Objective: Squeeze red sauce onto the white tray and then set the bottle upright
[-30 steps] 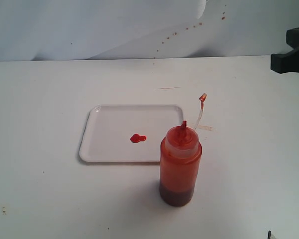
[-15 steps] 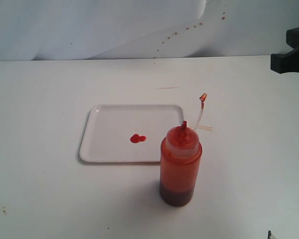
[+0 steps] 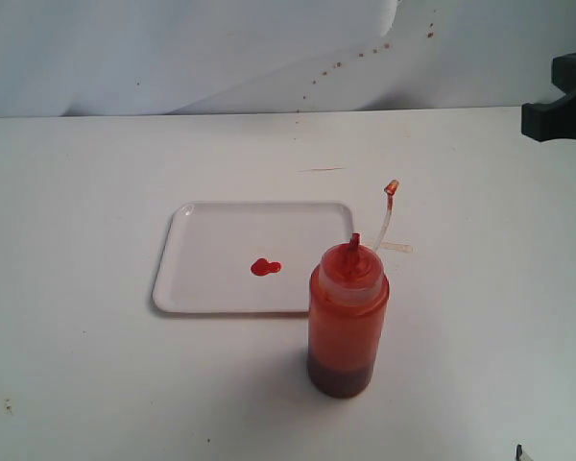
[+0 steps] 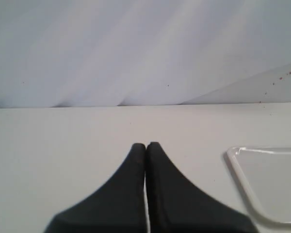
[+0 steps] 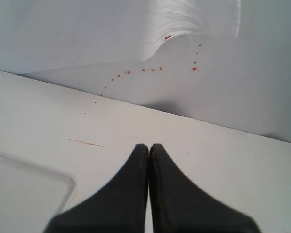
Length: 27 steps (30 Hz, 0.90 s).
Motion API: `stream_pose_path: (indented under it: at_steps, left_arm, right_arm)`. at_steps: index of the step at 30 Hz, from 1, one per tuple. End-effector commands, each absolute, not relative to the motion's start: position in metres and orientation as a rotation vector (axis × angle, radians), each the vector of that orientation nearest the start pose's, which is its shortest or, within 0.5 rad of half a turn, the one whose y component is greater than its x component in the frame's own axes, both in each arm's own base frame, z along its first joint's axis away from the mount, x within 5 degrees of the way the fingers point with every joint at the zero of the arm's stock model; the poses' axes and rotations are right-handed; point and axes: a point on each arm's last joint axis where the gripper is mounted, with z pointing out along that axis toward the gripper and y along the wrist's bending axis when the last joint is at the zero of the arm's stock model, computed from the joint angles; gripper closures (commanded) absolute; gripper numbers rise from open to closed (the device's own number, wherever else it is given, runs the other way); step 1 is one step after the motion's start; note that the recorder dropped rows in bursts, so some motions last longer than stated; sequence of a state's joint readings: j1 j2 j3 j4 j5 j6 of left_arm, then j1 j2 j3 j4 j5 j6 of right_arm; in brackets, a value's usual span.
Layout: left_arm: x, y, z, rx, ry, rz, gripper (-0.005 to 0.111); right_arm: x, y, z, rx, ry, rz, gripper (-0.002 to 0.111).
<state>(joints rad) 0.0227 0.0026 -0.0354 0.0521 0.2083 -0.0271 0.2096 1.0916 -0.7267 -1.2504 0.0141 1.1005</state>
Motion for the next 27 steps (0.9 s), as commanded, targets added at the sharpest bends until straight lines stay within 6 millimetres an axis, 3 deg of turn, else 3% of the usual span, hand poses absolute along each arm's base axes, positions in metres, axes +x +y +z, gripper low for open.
stream_pose_path:
  at_steps: [1,27]
  left_arm:
    - [0.0558,0.0021,0.1944,-0.001,1.691,0.047,0.106]
    - [0.0547,0.0009,0.1876,-0.047,1.766,-0.011,0.106]
  right_arm:
    - [0.2329,0.0487,0.3207,-0.323,1.815,0.034,0.108]
    - [0.2329,0.0487,0.3207,-0.323,1.815,0.034,0.108]
